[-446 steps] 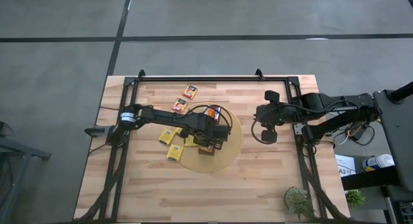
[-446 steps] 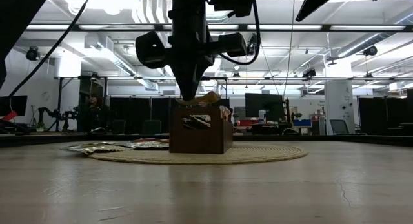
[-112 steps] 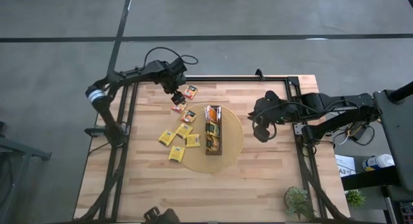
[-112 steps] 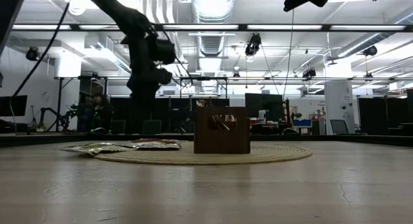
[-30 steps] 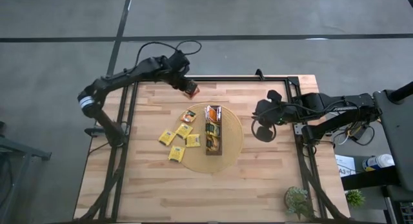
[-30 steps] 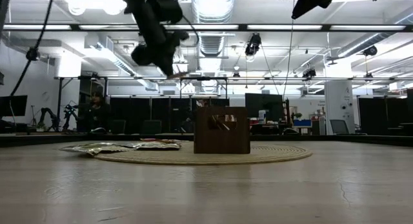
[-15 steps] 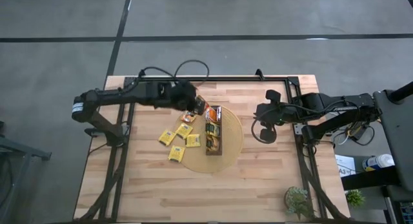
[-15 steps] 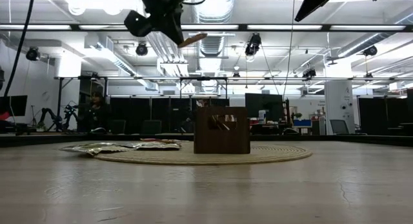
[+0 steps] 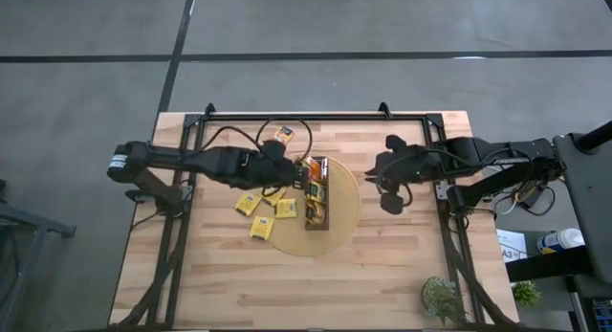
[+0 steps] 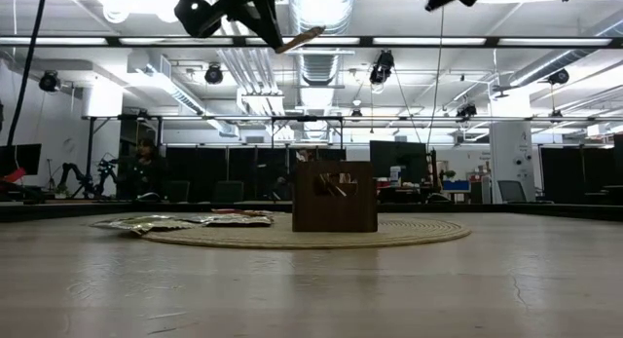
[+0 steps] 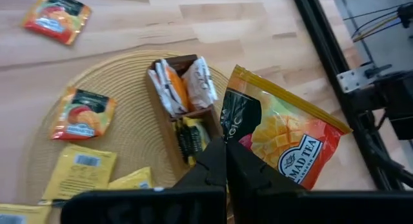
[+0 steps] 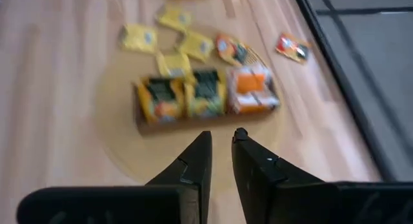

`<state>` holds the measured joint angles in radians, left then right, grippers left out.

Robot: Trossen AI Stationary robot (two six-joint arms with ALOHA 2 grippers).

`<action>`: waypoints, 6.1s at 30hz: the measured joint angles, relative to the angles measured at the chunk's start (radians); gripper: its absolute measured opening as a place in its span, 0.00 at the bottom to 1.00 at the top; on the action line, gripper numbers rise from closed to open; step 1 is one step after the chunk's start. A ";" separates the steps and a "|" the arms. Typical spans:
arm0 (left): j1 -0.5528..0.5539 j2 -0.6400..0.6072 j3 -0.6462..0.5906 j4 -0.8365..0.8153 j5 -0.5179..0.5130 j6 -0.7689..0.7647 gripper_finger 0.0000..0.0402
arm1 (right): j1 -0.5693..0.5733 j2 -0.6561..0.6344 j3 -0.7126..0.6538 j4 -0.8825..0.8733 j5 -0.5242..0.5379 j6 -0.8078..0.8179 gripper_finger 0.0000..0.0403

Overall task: Pick & Place Tea
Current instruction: Put the middle orange tea bag into the bottom section of the wooden organizer

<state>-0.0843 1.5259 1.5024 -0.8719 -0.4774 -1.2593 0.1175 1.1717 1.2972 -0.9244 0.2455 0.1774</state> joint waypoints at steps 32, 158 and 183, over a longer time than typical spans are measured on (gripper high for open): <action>0.000 0.046 0.005 0.229 -0.007 0.380 0.00 | -0.131 0.195 0.000 0.338 -0.195 0.461 0.48; 0.034 0.177 0.032 0.167 0.469 -0.040 0.00 | -0.223 -0.159 0.001 0.140 -0.120 0.055 0.52; 0.039 0.334 0.034 0.120 0.485 -0.149 0.00 | -0.223 -0.149 -0.043 0.030 -0.111 -0.006 0.51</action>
<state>-0.0456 1.8597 1.5363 -0.7515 0.0078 -1.4082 -0.1051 1.0229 1.2543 -0.8944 0.1343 0.1719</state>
